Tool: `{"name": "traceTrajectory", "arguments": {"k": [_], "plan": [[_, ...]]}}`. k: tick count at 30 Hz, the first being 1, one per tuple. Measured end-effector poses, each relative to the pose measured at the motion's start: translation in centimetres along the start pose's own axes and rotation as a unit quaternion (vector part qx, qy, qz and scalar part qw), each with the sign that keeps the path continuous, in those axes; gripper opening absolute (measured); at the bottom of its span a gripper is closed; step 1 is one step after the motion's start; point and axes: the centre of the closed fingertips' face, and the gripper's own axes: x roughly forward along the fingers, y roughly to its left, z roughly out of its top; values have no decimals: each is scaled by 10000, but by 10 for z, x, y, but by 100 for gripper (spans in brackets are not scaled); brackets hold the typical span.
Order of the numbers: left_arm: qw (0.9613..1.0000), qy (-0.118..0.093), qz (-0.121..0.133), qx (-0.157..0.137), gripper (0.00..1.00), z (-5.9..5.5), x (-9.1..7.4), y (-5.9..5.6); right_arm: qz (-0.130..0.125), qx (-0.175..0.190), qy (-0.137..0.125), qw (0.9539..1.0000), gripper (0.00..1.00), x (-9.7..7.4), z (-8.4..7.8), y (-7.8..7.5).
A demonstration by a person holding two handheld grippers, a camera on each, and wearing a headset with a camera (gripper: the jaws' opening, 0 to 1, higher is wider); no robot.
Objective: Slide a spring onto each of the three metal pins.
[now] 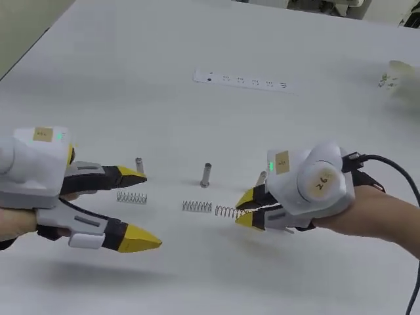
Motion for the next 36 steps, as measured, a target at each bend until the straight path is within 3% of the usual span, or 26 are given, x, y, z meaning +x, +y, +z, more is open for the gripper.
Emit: {"name": "traceTrajectory", "arguments": {"k": [7,20,36], "plan": [[9997,-105,-208,38,55,10,23,-6,-28,-5,-27,10000,8,-4,6,-1],[9980,-257,-570,109,36,18,57,-19,-50,-71,-168,9998,8,-9,18,4],[9966,-471,-674,79,16,23,68,-22,-78,-199,-270,9994,8,-14,31,5]]}}
